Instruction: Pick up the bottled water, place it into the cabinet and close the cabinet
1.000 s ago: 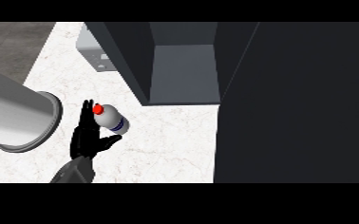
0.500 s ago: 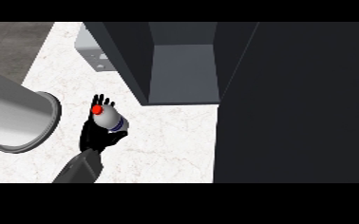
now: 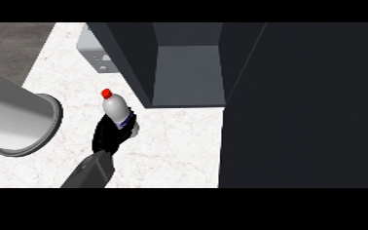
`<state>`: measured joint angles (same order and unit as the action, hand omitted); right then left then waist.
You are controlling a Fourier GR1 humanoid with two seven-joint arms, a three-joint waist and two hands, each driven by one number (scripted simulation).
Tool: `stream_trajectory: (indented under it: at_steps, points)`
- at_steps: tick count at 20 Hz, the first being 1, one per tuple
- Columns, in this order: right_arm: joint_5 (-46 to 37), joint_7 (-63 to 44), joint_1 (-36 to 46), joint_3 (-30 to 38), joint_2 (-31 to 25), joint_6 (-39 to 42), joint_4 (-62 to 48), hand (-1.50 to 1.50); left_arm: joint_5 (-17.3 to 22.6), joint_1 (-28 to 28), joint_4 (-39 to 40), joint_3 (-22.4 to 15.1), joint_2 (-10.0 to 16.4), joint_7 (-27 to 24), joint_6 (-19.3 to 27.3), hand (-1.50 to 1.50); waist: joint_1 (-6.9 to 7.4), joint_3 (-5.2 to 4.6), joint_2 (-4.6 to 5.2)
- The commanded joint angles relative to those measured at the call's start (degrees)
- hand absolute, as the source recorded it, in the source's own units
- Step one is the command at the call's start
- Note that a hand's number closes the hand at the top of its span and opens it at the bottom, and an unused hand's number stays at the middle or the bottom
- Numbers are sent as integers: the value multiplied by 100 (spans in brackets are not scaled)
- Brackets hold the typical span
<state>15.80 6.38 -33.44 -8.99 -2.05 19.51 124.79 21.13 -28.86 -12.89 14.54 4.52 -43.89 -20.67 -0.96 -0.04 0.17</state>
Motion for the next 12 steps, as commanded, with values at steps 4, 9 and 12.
stream_trajectory:
  at_steps: [4,9,12]
  points:
    - [-50,105,-205,-97,-66,110,129,-150,-149,249,15,-100,233,-378,-490,150,-10,-4,4]
    - [421,186,4,485,-270,270,-279,-150,-282,874,-261,-306,727,-331,-1341,150,68,2,-11]
    - [97,355,1,256,-113,219,-403,-150,-197,801,-452,-260,575,-194,-1097,150,51,2,-14]
